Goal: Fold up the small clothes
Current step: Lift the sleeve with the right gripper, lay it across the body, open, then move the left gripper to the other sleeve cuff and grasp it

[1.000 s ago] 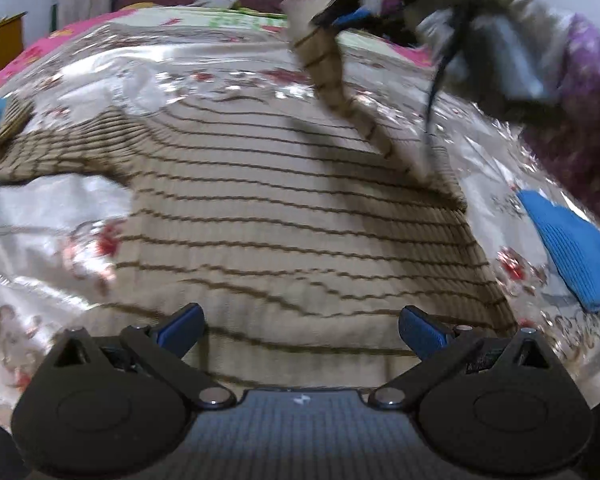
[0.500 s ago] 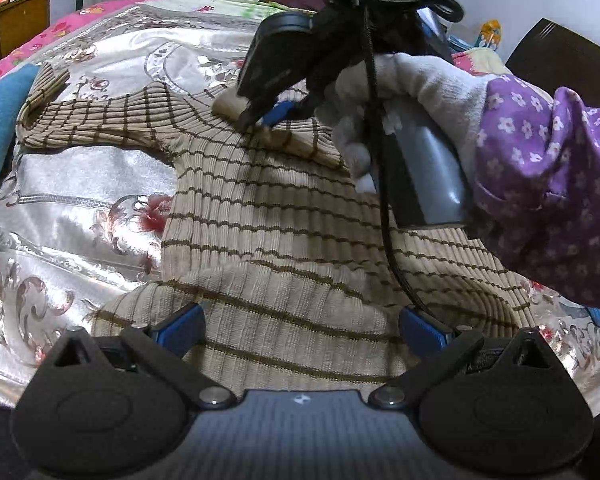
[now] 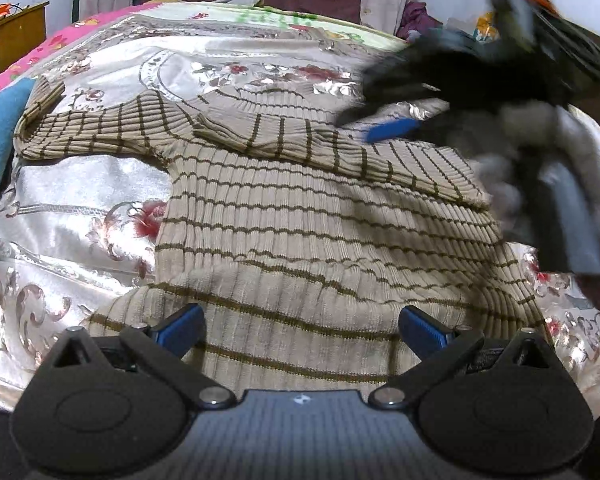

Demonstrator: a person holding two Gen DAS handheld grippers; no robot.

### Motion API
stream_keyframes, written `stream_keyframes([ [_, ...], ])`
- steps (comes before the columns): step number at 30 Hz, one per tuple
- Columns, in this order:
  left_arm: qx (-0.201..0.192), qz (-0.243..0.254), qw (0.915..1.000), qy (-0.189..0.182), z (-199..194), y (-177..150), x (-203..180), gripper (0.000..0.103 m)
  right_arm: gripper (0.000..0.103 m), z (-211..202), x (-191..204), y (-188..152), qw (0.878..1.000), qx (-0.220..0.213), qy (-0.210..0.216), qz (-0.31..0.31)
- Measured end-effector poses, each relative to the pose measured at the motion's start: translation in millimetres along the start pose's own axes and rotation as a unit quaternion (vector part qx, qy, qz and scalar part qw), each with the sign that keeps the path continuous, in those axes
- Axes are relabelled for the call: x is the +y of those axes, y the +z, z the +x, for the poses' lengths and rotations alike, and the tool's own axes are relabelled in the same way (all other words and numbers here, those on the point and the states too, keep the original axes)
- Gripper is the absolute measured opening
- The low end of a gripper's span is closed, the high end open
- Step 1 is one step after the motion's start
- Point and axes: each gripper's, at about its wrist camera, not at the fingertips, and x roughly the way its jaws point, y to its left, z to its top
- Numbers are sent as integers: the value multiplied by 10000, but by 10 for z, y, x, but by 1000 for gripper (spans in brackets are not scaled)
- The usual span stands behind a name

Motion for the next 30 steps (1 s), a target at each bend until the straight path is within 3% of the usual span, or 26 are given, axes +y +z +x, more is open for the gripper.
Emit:
stream_keyframes([
  [6,14,140,9999,62,13,-14,-65,103,32,-75,-740,-202,9904,58,-1218,649],
  [14,30,390,9990,205,-29,-51,-148,103,33,-212,-836,-297,9910,-231,-950,919],
  [19,-62,580,9977,359,-134,-92,-160,103,33,-191,-935,-375,9881,-45,-1085,1092],
  [22,-220,628,9963,542,-224,-80,-89,103,33,-325,-924,-461,9888,-197,-975,1113],
  [30,-572,17,9909,1219,-335,300,493,103,33,-566,-788,-768,9931,-348,-560,970],
])
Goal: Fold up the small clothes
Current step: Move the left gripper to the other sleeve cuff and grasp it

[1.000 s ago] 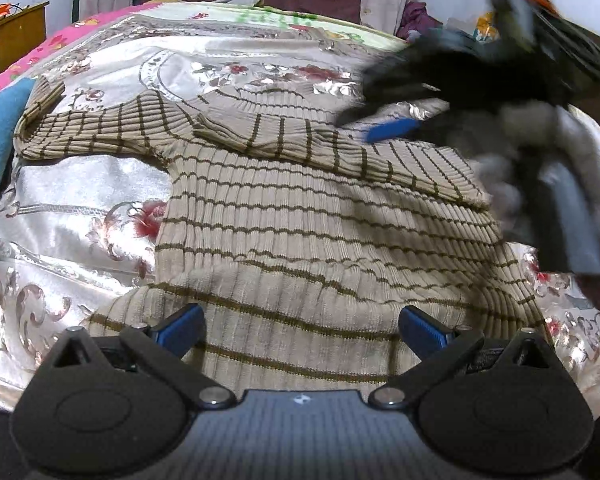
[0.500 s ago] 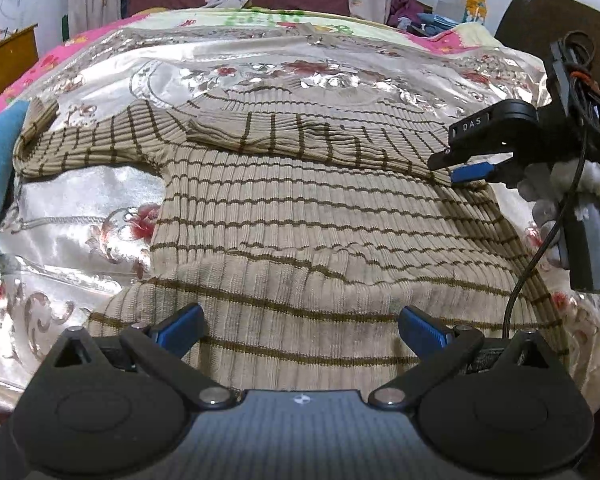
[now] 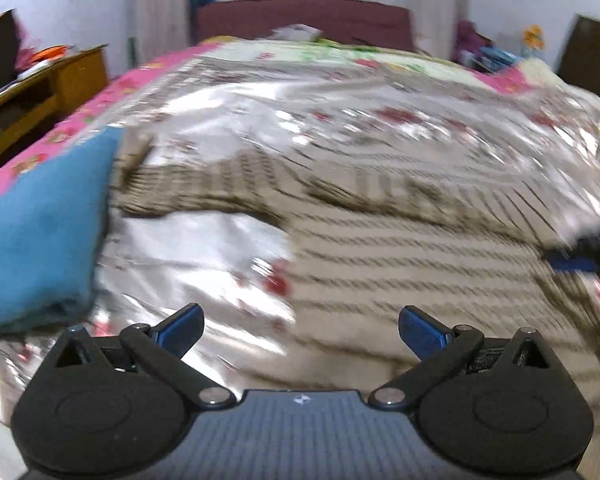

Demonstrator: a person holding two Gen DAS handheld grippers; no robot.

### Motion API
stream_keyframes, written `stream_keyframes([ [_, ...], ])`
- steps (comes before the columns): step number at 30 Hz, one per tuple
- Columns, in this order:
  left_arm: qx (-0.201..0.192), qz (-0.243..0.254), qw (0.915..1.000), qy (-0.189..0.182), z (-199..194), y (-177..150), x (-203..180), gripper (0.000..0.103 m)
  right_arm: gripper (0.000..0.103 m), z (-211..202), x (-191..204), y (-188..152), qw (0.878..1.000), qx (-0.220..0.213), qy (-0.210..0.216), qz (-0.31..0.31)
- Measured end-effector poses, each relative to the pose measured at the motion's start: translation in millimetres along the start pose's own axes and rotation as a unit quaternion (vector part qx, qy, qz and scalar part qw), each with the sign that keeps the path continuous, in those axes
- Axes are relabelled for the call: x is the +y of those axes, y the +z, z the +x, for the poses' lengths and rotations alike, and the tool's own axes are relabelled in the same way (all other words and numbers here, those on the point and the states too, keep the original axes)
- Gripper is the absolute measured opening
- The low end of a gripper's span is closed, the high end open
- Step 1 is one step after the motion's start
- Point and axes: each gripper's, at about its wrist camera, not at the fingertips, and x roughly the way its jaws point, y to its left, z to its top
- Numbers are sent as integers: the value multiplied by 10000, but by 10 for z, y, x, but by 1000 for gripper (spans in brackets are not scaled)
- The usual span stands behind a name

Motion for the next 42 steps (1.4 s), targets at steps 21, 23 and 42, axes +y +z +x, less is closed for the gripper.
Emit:
stream_keyframes([
  [21,-197,142,9781,2065,1372,1169,1238,61,35,172,205,-498,9974,-395,582,-186],
  [23,-5,54,9785,2063,1524,1202,1335,54,34,187,168,-502,9970,-403,645,-108],
  [42,418,-33,9775,2065,1796,1358,1427,16,35,205,78,-528,9955,-459,820,86],
])
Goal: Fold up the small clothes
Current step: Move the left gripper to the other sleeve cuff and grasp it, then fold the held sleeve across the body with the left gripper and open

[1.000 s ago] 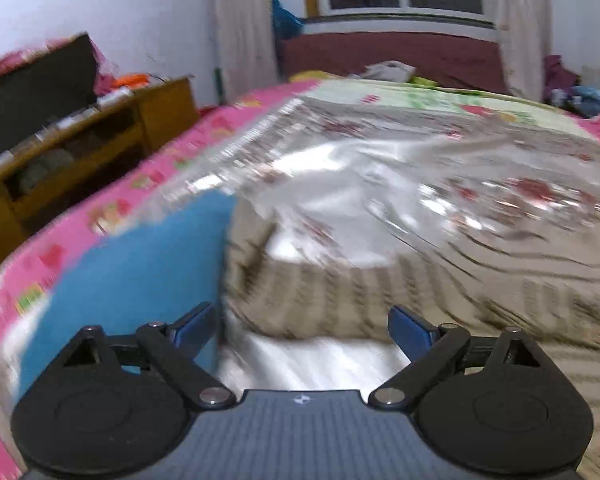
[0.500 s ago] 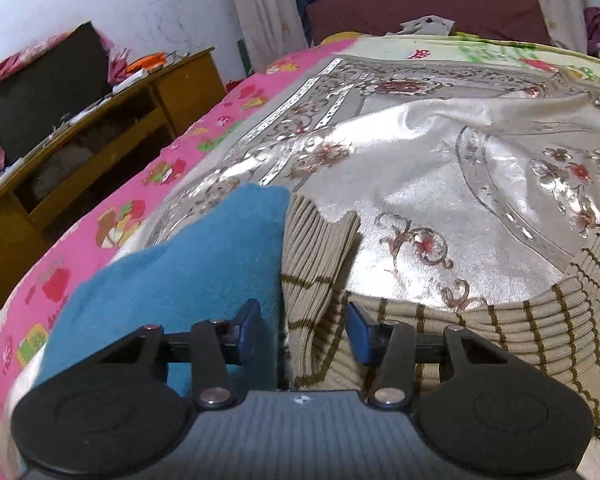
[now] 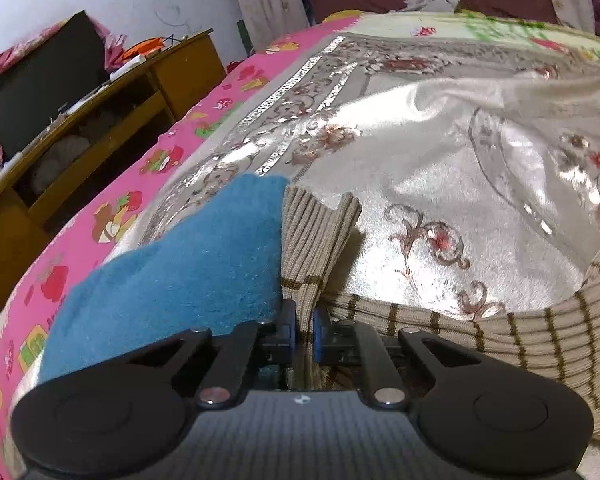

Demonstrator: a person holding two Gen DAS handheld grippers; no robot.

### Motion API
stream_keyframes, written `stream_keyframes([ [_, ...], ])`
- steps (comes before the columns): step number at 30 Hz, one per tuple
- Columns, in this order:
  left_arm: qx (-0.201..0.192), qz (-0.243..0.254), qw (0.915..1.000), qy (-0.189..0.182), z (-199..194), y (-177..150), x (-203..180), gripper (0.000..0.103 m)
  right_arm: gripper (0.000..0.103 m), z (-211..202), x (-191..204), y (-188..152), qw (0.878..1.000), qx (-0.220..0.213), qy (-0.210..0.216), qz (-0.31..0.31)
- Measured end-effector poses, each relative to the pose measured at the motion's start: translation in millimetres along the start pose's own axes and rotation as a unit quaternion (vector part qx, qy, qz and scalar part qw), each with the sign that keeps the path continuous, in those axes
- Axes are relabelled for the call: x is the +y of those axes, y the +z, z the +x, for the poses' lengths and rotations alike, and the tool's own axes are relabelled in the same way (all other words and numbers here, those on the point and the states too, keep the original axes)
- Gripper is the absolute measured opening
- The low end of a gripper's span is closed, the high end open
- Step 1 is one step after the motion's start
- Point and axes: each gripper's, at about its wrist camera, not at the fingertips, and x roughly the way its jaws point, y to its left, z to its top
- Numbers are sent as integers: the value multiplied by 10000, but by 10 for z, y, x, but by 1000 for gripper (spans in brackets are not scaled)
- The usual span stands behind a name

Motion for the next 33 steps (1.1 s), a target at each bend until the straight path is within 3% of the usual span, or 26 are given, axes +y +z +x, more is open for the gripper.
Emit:
stream_keyframes([
  [4,-13,-192,9995,-261,-143,38,41,15,34,-5,-13,2,10000,-7,46,62],
  [11,-218,-530,9865,-1534,-717,197,-216,15,34,-19,-84,22,9995,11,197,266],
  [14,-363,-558,9715,-2276,-1054,289,-525,15,34,-29,-110,25,9991,22,249,344],
  [18,-477,-390,9438,-3246,-1498,387,-1107,15,34,-36,-150,31,9985,52,324,449],
  [21,-502,-69,9268,-3720,-1747,381,-1626,15,34,-46,-195,47,9975,100,401,570],
  [27,-273,784,9091,-4083,-1863,14,-2653,15,34,-74,-371,106,9928,206,606,1015],
  [31,40,1466,9066,-3957,-1825,-366,-3129,15,34,-75,-467,144,9897,258,688,1225],
  [33,52,1727,9103,-3762,-1837,-489,-3258,18,34,-74,-486,154,9885,297,731,1287],
])
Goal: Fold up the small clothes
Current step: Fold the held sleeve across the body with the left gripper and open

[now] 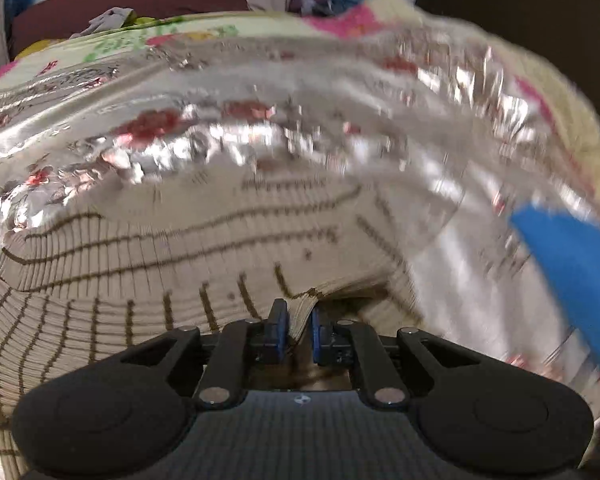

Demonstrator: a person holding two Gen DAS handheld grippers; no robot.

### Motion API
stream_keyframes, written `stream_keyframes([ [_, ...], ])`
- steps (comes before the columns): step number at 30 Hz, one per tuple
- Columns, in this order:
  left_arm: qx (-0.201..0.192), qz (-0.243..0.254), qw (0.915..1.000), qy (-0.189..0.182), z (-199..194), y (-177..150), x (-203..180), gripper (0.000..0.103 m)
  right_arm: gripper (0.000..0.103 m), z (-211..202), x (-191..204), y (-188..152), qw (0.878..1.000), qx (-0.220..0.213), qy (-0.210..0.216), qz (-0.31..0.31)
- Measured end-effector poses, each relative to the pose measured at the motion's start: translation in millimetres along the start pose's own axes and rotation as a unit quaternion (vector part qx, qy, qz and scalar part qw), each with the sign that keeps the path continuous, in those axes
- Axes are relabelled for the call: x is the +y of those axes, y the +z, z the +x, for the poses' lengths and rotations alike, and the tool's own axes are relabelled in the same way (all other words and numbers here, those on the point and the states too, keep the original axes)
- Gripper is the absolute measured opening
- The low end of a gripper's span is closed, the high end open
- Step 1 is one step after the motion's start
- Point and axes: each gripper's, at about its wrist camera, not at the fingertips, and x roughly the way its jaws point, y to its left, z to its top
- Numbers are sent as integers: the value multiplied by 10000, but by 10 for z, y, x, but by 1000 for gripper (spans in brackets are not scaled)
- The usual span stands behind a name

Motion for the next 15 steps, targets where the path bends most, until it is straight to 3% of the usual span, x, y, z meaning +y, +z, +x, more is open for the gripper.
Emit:
stream_keyframes([
  [3,150,61,9998,67,50,-57,-61,21,34,-6,-14,23,10000,33,18,54],
  [9,87,178,9997,-150,-165,-115,-187,45,34,-2,-39,40,9998,58,60,176],
  [15,105,242,9996,-121,-121,-89,-215,47,34,-51,-49,33,9998,24,23,177],
])
